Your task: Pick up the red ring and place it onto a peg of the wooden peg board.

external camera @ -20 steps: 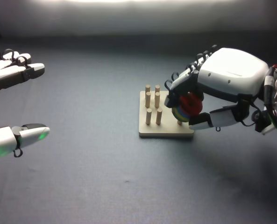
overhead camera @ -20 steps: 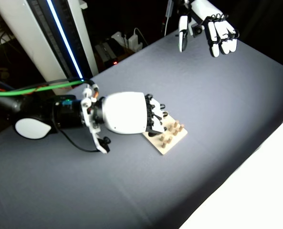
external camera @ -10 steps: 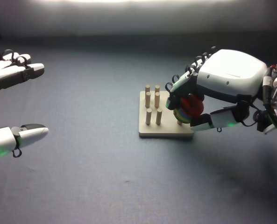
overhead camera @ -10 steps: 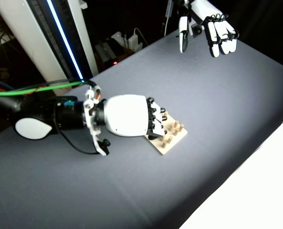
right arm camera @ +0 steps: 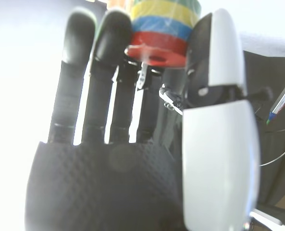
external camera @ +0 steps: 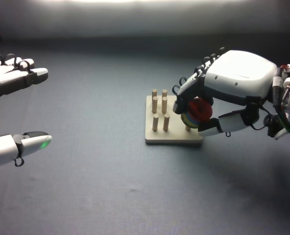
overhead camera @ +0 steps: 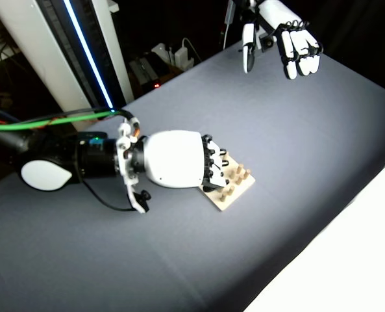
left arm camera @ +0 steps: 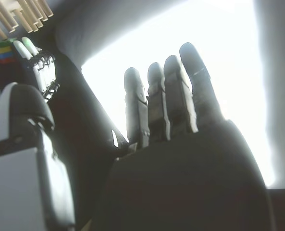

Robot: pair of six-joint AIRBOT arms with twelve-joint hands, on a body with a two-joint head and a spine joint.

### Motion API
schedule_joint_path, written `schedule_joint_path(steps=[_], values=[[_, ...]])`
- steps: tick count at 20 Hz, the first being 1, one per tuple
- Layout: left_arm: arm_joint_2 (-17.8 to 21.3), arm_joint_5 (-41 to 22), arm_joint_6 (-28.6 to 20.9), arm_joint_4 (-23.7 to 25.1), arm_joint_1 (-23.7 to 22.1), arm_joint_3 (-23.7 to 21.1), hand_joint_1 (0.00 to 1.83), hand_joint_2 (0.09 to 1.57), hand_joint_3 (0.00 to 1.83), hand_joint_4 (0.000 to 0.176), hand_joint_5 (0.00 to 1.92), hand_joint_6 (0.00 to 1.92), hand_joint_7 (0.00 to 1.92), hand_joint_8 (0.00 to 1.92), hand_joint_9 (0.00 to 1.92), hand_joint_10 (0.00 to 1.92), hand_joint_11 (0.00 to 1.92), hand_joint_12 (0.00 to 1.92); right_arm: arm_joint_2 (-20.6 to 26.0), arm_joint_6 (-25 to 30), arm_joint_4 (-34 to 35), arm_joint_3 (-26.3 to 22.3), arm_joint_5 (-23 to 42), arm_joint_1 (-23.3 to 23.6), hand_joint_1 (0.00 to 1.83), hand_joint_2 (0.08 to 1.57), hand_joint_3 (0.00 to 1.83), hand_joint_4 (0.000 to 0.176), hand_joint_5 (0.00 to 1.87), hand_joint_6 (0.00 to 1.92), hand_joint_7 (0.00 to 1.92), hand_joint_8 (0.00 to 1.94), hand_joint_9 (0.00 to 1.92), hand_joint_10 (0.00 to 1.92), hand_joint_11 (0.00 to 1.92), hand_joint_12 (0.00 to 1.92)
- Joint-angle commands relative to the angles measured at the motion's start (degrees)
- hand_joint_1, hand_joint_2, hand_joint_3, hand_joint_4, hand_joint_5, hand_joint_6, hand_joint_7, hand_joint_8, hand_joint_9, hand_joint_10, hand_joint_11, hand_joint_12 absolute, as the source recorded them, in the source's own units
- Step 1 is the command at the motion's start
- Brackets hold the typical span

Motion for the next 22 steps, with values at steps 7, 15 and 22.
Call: schedule_joint_path(steps=[7, 15, 22], values=[[-0.2, -7.2, -0.5, 0.3, -0.5, 0.4, 0.79, 1.03, 0.0, 0.025, 0.42, 0.0, 0.26, 0.0, 0.21, 0.0, 0.0, 0.63, -0.2, 2.2, -2.2, -0.2, 2.0, 0.3, 1.29, 1.07, 0.0, 0.0, 1.16, 0.45, 1.05, 1.15, 1.04, 1.16, 0.86, 1.49], [-0.4, -7.2, -0.5, 0.2, -0.5, 0.4, 0.74, 1.02, 0.0, 0.0, 0.43, 0.0, 0.27, 0.0, 0.24, 0.0, 0.0, 0.71, 0.8, 3.4, -4.6, -0.8, 0.9, 0.3, 1.3, 1.09, 0.0, 0.0, 1.04, 0.67, 1.06, 1.1, 0.94, 1.18, 0.76, 1.45], [-0.5, -7.0, -0.5, 0.2, -0.5, 0.5, 0.69, 1.01, 0.0, 0.0, 0.43, 0.0, 0.27, 0.0, 0.25, 0.0, 0.0, 0.77, 1.3, 3.5, -5.1, -1.0, 0.9, 0.3, 1.28, 1.09, 0.0, 0.0, 1.08, 0.61, 1.04, 1.17, 0.94, 1.22, 0.71, 1.52]])
